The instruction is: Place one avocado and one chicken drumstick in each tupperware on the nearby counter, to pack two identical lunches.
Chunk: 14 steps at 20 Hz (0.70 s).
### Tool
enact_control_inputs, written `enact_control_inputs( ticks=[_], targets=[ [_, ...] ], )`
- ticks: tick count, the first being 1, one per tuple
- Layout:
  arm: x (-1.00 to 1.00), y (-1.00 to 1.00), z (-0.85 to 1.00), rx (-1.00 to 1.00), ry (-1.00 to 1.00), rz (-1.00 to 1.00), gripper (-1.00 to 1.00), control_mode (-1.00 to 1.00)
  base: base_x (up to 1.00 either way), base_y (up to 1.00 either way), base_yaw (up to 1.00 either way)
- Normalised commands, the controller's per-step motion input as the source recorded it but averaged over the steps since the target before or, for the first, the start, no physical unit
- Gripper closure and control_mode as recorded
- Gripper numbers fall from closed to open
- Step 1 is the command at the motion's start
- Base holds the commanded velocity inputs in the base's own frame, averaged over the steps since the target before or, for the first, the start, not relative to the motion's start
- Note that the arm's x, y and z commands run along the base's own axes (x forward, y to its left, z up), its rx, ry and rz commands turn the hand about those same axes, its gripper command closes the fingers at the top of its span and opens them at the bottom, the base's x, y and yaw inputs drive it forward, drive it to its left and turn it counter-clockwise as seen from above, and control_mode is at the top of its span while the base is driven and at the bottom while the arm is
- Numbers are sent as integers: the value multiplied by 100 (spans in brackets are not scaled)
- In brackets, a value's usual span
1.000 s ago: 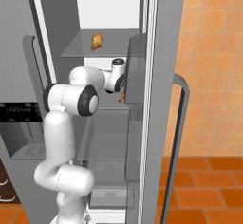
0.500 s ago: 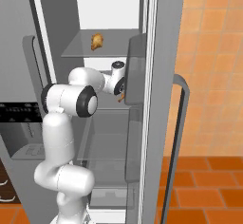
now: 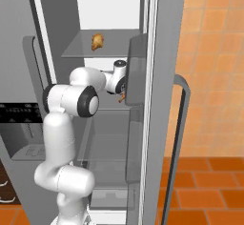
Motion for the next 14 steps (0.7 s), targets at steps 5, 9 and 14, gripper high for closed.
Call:
enact_control_inputs(
  ticks=[5, 9, 14],
  targets=[
    [-4, 0, -4, 0, 8, 0, 100, -100, 0, 0, 0],
    [-48, 0, -1, 0, 0, 1, 100, -100, 0, 0, 0],
    [-98, 0, 1, 1, -16, 7, 100, -100, 0, 0, 0]
  ],
)
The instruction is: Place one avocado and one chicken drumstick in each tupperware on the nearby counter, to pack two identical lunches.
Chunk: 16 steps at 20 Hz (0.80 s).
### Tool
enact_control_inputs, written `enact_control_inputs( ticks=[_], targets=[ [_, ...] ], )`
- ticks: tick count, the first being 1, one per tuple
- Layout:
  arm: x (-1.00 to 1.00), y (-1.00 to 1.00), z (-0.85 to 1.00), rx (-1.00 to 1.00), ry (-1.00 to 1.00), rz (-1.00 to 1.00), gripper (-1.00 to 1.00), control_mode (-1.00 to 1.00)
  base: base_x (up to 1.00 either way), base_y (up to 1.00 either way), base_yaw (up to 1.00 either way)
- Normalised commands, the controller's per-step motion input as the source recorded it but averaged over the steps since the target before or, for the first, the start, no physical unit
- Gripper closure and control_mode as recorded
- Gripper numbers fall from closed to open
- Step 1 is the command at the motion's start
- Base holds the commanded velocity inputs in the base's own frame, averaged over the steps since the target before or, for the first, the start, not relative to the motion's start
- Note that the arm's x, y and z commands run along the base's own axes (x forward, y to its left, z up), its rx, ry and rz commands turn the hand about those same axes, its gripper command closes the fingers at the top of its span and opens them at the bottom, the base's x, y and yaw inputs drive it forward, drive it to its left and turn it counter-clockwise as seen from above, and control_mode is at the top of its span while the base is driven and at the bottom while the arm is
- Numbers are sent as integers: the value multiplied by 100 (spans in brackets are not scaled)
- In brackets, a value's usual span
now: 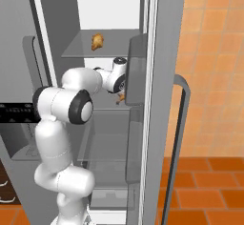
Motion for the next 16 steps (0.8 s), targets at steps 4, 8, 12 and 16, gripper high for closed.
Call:
enact_control_inputs(
  ticks=[4, 8, 12, 16],
  targets=[
    [-100, 5, 0, 0, -17, 12, 100, -100, 0, 0, 0],
    [-100, 5, 20, 0, -12, 11, 100, -100, 0, 0, 0],
    [-94, 4, 91, -2, 2, 11, 100, -100, 0, 0, 0],
    [-80, 16, 99, -8, 19, 14, 100, -100, 0, 0, 0]
  ],
)
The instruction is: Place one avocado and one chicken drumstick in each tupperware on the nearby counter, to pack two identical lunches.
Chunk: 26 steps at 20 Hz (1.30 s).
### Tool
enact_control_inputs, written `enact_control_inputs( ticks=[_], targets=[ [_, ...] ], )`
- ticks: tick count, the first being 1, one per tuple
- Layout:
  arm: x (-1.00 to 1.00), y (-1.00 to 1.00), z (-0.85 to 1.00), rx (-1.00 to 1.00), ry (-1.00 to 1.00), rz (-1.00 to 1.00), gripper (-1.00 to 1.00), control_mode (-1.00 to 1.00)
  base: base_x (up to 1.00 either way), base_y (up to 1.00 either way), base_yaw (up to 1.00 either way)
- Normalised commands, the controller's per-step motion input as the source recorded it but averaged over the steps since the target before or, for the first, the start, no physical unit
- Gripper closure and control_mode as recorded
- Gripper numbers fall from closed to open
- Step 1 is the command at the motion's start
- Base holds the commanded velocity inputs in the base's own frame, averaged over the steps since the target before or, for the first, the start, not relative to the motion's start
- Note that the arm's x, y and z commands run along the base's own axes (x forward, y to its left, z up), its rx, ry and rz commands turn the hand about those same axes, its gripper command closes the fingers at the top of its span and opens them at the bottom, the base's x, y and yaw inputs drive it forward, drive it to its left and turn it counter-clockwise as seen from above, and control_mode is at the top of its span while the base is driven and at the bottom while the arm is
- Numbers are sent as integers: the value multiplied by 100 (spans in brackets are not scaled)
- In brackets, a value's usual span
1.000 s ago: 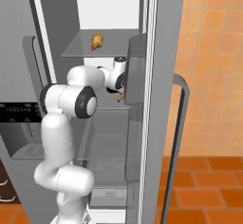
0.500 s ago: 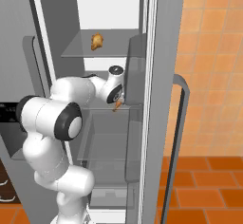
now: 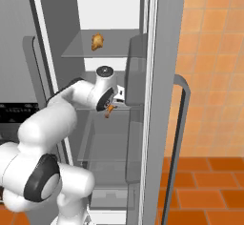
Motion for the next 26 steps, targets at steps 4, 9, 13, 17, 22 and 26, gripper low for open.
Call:
enact_control_inputs(
  ticks=[4, 9, 13, 17, 22, 26],
  targets=[
    [-81, 33, 57, -12, 33, 17, 100, -100, 0, 0, 0],
    [-100, 16, 3, -3, 11, 13, 100, -100, 0, 0, 0],
    [-100, 1, 0, 0, -7, 11, 100, -100, 0, 0, 0],
    [-73, 1, 0, 0, 0, 0, 100, -100, 0, 0, 0],
    [-42, 3, 0, 0, 1, 0, 100, -100, 0, 0, 0],
    [0, 0, 0, 0, 0, 0, 100, 100, -66, 8, 1]
  ],
)
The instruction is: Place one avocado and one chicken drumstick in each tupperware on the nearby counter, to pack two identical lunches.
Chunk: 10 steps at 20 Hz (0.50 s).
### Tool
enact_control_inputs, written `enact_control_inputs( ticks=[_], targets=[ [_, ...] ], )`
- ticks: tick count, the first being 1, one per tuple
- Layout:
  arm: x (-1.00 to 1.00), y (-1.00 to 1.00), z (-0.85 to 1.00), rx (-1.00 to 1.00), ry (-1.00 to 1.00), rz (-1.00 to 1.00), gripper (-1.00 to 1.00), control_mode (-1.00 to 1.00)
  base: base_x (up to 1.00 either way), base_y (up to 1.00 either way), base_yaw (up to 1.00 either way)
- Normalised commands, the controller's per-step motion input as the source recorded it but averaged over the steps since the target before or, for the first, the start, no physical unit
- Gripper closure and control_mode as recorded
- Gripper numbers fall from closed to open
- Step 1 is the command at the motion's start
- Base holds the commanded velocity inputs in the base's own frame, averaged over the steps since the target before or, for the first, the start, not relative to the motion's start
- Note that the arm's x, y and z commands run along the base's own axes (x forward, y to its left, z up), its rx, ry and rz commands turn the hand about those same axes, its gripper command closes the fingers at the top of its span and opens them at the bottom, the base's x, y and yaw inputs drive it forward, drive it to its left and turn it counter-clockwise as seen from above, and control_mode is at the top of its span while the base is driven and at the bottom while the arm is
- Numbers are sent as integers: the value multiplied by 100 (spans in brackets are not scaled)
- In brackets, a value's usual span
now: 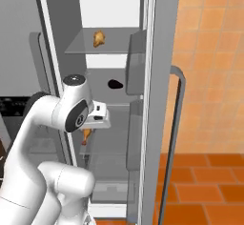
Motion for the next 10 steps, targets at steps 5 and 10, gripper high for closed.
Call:
enact_control_inputs(
  ticks=[5, 10],
  targets=[
    [0, 0, 0, 0, 0, 0, 100, 100, -58, 60, 5],
    [0, 0, 0, 0, 0, 0, 100, 100, -55, 100, 7]
  ],
)
